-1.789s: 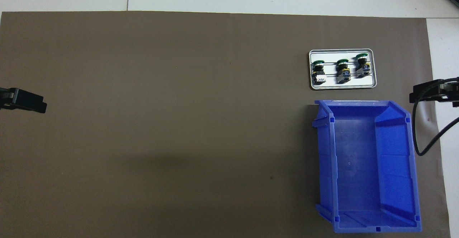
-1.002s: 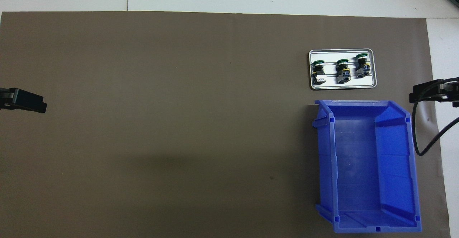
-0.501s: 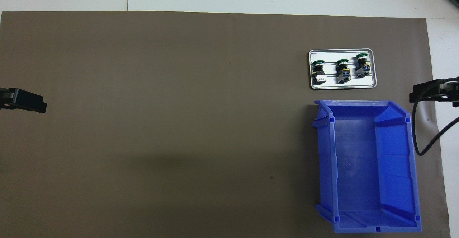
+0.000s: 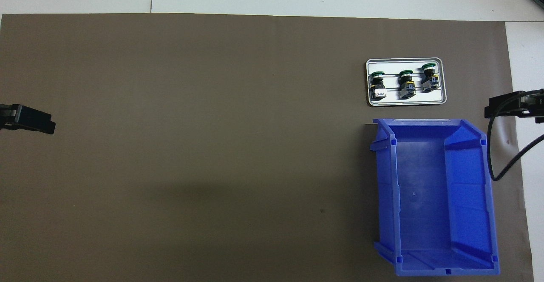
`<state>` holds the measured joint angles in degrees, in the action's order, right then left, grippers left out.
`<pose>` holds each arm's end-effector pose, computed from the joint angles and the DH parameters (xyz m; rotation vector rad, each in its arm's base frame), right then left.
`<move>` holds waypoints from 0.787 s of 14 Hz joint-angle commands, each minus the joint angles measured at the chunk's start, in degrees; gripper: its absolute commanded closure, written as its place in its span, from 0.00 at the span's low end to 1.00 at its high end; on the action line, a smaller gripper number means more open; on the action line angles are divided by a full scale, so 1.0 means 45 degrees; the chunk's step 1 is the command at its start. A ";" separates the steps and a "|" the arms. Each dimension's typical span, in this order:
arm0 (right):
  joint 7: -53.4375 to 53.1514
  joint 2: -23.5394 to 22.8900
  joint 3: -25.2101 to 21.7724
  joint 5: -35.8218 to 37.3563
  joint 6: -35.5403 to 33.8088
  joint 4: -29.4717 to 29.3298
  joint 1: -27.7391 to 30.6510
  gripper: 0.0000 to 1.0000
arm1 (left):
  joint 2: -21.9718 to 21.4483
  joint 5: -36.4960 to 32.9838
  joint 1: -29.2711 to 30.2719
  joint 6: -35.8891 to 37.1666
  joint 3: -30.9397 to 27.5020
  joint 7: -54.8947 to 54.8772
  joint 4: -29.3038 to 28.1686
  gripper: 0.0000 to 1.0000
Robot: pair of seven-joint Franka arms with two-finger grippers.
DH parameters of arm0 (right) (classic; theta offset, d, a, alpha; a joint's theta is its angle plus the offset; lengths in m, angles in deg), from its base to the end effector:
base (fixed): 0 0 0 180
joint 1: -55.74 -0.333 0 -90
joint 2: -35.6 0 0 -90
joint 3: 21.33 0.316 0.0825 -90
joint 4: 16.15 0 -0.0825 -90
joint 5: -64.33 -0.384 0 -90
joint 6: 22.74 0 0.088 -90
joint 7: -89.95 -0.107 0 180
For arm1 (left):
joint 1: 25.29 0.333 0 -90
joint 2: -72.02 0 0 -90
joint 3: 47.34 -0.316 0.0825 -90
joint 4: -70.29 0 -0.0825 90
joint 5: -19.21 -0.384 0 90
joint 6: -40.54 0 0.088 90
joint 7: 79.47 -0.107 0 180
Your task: Place and press button with both arms
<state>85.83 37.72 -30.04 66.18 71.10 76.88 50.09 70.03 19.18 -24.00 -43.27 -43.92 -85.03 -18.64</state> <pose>0.5485 -0.0342 0.6257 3.1084 -0.1930 0.0794 0.5322 -0.0204 0.6429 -3.1324 0.2103 0.0860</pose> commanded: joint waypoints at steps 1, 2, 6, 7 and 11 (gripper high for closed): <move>-0.0059 -0.0838 0.0059 -0.0020 0.1331 0.0051 -0.0053 0.00 | -0.0359 0.0142 0.0201 -0.0007 0.0100 0.0105 -0.0394 0.00; -0.0041 -0.1345 0.0060 -0.0194 0.1664 -0.0221 -0.0112 0.00 | -0.0359 0.0142 0.0201 -0.0007 0.0081 0.0105 -0.0394 0.00; 0.0037 -0.3590 0.0060 -0.0528 0.4531 -0.0361 -0.0093 0.00 | -0.0359 0.0142 0.0201 -0.0007 0.0100 0.0105 -0.0394 0.00; 0.0057 -0.4234 0.0060 -0.0566 0.5428 -0.0361 -0.0112 0.00 | -0.0359 0.0142 0.0201 -0.0007 0.0100 0.0105 -0.0394 0.00; 0.0620 -0.5956 0.0196 -0.0683 0.7406 -0.0225 -0.0112 0.00 | -0.0359 0.0142 0.0201 -0.0007 0.0100 0.0105 -0.0394 0.00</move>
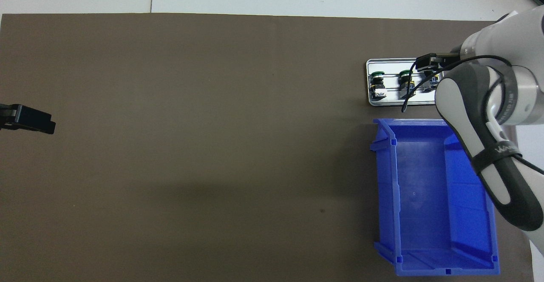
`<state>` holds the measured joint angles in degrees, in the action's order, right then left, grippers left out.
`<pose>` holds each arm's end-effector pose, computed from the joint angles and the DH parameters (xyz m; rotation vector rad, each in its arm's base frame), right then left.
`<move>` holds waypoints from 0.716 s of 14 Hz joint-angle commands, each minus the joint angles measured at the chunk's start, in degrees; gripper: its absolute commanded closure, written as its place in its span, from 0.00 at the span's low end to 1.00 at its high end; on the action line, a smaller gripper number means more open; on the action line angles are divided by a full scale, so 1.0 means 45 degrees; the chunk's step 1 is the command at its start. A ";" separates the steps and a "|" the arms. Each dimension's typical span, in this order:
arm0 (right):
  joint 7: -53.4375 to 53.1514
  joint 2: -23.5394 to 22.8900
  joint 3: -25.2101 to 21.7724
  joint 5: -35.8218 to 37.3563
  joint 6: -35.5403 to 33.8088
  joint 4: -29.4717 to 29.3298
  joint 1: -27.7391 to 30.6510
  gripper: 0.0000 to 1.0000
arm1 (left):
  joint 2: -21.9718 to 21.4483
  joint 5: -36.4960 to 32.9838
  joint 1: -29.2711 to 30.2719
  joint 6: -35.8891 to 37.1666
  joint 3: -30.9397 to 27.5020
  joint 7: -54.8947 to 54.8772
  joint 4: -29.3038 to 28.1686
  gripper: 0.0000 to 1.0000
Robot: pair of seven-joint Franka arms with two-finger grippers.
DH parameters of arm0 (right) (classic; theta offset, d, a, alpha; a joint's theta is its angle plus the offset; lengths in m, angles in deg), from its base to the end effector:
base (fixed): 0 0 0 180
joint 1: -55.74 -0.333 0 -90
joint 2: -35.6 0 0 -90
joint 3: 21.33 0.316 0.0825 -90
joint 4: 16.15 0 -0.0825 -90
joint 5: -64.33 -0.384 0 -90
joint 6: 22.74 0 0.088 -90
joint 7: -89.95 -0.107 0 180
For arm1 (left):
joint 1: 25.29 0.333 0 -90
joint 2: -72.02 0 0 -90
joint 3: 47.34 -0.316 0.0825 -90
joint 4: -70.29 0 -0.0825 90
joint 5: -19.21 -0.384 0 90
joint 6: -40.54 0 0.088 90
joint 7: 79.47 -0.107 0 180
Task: Place and press button with both arms
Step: 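Reach the right gripper into the metal tray and grasp a capped item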
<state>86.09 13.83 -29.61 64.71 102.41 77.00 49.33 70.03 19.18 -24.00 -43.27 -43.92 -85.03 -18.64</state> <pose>0.6820 -0.0108 0.4216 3.0712 -0.1254 0.2826 0.5322 -0.0204 0.6429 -3.1324 0.2103 0.0860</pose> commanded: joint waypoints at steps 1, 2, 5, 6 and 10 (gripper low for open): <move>0.1126 -0.1018 0.0101 -0.0376 0.0760 -0.0213 0.0078 0.00 | -0.0359 0.0142 0.0201 -0.0007 0.0100 0.0105 -0.0394 0.00; 0.1383 -0.1370 0.0120 -0.0647 0.1131 -0.0232 0.0097 0.00 | -0.0359 0.0142 0.0201 -0.0007 0.0100 0.0105 -0.0394 0.00; 0.1831 -0.2075 0.0101 -0.1314 0.1815 -0.0057 0.0039 0.00 | -0.0359 0.0142 0.0201 -0.0007 0.0100 0.0105 -0.0394 0.00; 0.2163 -0.2077 0.0120 -0.1352 0.2050 0.0195 0.0058 0.00 | -0.0359 0.0142 0.0201 -0.0007 0.0100 0.0105 -0.0394 0.00; 0.2577 -0.1921 0.0120 -0.1509 0.2092 0.0938 0.0176 0.00 | -0.0359 0.0142 0.0201 -0.0007 0.0100 0.0105 -0.0394 0.00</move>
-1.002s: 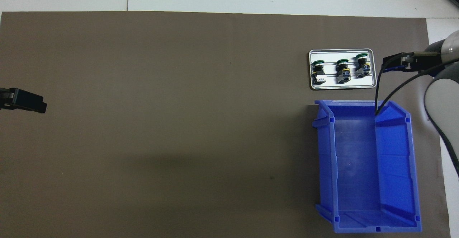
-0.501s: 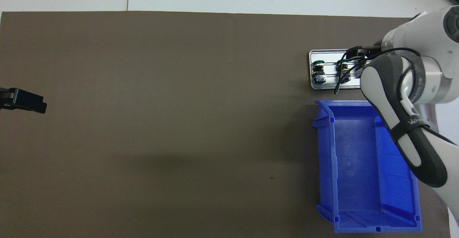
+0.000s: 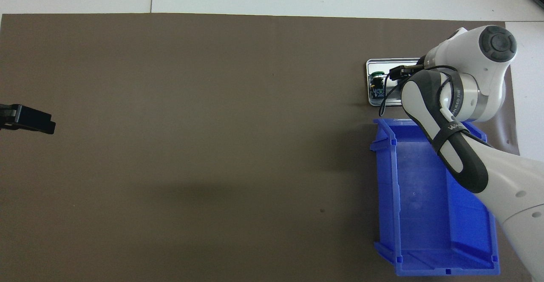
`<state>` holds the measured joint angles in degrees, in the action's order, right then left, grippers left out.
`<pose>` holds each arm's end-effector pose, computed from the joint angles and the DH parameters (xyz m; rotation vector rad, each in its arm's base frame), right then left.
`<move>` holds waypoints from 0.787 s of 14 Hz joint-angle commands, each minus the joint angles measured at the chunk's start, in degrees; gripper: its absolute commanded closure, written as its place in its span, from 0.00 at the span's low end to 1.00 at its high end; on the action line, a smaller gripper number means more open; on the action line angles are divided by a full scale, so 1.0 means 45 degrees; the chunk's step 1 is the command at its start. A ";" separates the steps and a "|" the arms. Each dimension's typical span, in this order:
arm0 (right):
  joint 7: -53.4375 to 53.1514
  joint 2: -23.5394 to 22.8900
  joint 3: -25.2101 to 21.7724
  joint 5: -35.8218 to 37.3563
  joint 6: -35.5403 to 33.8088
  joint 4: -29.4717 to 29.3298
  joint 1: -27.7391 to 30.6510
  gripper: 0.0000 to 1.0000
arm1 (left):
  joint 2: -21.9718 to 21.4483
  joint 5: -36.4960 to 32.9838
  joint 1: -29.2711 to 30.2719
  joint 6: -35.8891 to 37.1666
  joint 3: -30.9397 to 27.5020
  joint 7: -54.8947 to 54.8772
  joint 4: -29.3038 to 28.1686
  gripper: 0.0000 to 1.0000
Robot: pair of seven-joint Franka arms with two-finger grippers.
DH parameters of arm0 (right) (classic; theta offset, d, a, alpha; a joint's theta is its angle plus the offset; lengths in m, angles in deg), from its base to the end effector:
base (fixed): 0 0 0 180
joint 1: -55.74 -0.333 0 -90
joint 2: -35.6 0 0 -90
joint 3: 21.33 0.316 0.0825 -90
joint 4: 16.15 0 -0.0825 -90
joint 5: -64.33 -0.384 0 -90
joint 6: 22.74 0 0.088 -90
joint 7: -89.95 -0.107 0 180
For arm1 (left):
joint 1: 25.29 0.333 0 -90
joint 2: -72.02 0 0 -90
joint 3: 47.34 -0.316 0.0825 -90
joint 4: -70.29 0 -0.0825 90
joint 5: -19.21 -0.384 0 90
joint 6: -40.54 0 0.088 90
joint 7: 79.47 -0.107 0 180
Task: Place and press button with both arms
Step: 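Reach the right gripper into the metal tray and grasp a capped item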
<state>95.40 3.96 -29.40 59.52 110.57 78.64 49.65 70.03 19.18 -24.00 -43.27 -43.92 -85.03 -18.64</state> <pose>0.6942 -0.0102 0.3045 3.1192 0.0501 0.1962 0.5322 -0.0204 0.6429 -3.1324 0.2103 0.0860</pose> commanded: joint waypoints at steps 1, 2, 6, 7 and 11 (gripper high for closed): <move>0.0507 0.0274 0.0074 -0.0415 0.0375 0.0614 0.0104 0.00 | -0.0359 0.0142 0.0201 -0.0007 0.0100 0.0104 -0.0394 0.00; 0.0526 0.0274 0.0054 -0.0415 0.0511 0.0614 0.0123 0.00 | -0.0359 0.0142 0.0201 -0.0007 0.0100 0.0104 -0.0394 0.00; 0.0759 0.0235 0.0054 -0.0396 0.0629 0.0595 0.0143 0.91 | -0.0359 0.0142 0.0201 -0.0007 0.0100 0.0104 -0.0394 0.00; 0.0587 0.0215 0.0054 -0.0415 0.0649 0.0595 0.0123 1.00 | -0.0359 0.0142 0.0201 -0.0007 0.0100 0.0104 -0.0394 0.00; -0.0016 0.0215 0.0054 -0.0415 -0.0127 -0.0358 0.0104 1.00 | -0.0359 0.0142 0.0201 -0.0027 0.0100 0.0104 -0.0394 0.00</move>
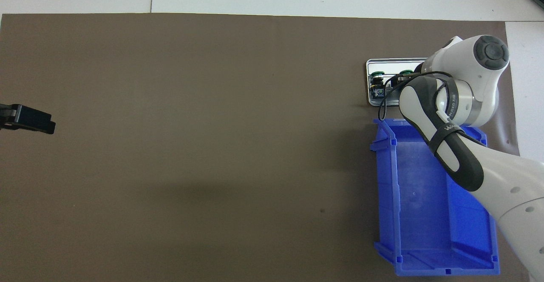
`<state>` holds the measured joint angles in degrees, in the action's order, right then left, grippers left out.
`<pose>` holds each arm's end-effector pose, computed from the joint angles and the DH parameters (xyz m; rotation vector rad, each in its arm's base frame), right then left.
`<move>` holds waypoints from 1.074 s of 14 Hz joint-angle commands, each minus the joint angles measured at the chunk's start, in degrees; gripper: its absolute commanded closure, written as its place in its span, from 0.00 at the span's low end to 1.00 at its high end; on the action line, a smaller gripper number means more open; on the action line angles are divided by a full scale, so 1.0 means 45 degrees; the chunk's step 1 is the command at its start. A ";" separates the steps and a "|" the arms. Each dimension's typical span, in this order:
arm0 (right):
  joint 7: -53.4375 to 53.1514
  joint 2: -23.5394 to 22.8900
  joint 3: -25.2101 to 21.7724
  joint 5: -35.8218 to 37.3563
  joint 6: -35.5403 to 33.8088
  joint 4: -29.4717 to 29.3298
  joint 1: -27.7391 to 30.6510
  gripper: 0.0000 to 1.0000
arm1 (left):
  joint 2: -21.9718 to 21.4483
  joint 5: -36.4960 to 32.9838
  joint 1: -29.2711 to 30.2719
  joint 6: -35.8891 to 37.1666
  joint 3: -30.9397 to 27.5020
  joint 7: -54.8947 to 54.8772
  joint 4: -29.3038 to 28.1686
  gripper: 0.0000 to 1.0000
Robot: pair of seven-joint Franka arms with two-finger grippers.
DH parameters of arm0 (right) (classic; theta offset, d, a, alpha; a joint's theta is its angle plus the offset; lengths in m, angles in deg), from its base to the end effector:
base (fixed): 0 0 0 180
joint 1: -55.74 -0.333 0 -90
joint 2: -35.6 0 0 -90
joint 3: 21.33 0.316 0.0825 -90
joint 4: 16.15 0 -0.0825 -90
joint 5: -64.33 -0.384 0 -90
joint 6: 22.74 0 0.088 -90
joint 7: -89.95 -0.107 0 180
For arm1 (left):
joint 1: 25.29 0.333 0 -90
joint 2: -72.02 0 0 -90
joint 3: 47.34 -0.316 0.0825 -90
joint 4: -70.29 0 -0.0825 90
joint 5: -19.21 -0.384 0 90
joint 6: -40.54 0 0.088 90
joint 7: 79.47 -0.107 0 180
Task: Place and press button with both arms
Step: 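Reach the right gripper into the metal tray and grasp a capped item, then carry the item to the table middle and set it down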
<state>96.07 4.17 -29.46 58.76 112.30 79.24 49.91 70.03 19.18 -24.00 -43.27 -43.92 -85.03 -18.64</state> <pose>0.6944 -0.0143 0.3054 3.1230 0.0454 0.2343 0.5322 -0.0204 0.6429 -3.1324 0.2103 0.0860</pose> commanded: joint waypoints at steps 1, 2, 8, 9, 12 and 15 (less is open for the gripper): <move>-0.0943 0.0167 0.0067 -0.0110 -0.1270 -0.1095 -0.0089 1.00 | -0.0359 0.0142 0.0201 -0.0008 0.0100 0.0104 -0.0394 0.00; -0.1820 0.0148 0.0048 0.0047 -0.2148 -0.1836 -0.0283 1.00 | -0.0359 0.0142 0.0201 -0.0008 0.0100 0.0104 -0.0394 0.00; -0.9297 0.0245 0.0068 0.0283 -0.6275 -0.5161 -0.1355 1.00 | -0.0359 0.0142 0.0201 -0.0008 0.0081 0.0104 -0.0394 0.00; -1.0450 0.0284 0.0125 0.0224 -0.6452 -0.5183 -0.1534 1.00 | -0.0359 0.0142 0.0201 -0.0008 0.0100 0.0104 -0.0394 0.00; -1.4998 0.0421 0.0223 -0.0086 -0.6299 -0.5183 -0.2393 1.00 | -0.0359 0.0142 0.0201 -0.0008 0.0100 0.0104 -0.0394 0.00; -1.8460 0.0440 0.0262 -0.0206 -0.5382 -0.5009 -0.3622 1.00 | -0.0359 0.0142 0.0201 -0.0008 0.0100 0.0104 -0.0394 0.00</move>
<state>21.30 6.42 -28.31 58.47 86.17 56.99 35.86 70.03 19.18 -24.00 -43.27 -43.92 -85.03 -18.64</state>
